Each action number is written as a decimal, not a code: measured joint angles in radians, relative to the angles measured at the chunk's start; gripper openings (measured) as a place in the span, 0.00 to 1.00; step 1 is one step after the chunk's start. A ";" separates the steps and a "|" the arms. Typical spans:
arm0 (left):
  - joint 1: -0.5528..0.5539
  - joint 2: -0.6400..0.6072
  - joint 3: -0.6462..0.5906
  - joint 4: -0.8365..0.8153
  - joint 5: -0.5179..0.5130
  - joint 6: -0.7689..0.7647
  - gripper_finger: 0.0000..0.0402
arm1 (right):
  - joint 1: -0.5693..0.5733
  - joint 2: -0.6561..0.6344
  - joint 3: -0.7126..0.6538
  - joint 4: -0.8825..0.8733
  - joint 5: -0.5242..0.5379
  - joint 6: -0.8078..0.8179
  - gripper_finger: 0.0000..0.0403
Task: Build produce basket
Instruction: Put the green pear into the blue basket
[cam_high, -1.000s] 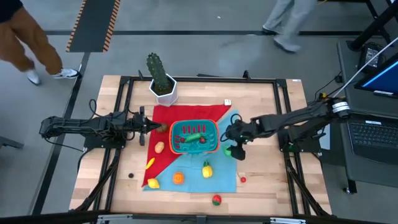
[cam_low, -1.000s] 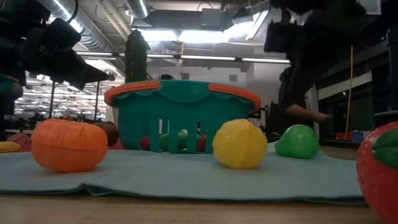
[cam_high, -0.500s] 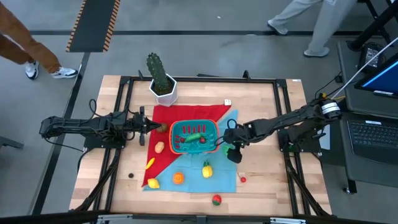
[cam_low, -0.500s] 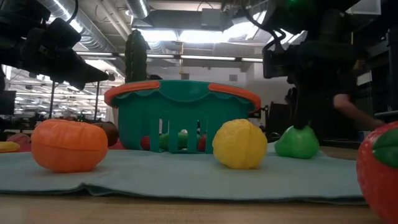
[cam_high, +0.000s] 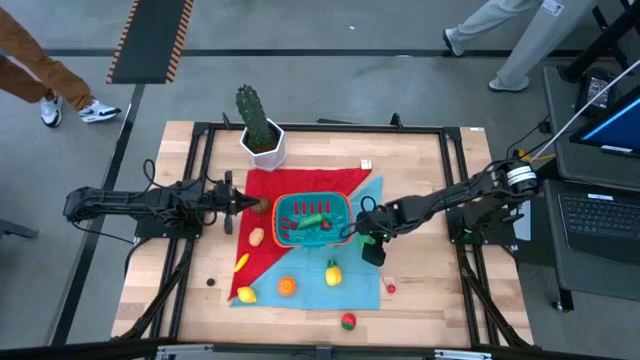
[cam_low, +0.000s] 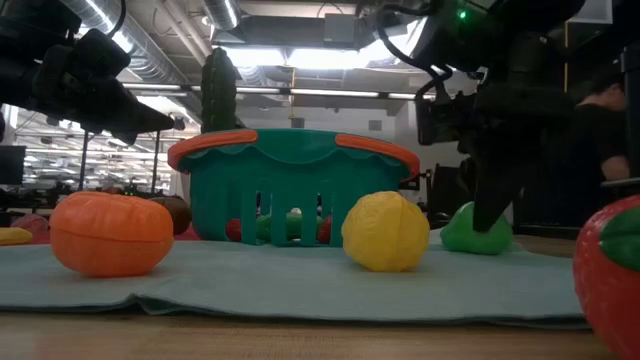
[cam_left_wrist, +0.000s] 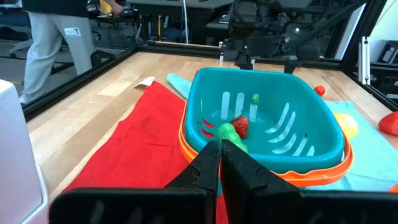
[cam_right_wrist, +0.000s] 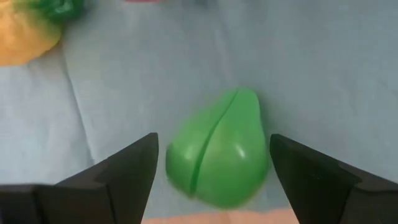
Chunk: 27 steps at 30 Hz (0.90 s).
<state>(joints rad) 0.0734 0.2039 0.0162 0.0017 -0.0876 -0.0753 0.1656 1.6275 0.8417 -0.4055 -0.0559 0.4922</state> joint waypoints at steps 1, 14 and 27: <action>0.000 0.000 0.000 0.000 0.000 0.000 0.02 | 0.001 0.009 0.000 0.004 0.000 -0.004 0.77; 0.000 0.000 0.000 0.000 0.000 0.000 0.02 | 0.002 0.049 0.003 0.008 0.003 -0.003 0.76; 0.000 0.000 0.000 0.000 0.000 0.000 0.02 | -0.022 0.047 0.002 -0.011 -0.035 0.002 0.54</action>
<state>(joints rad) 0.0738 0.2037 0.0162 0.0017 -0.0875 -0.0750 0.1436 1.6741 0.8433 -0.4168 -0.0910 0.4942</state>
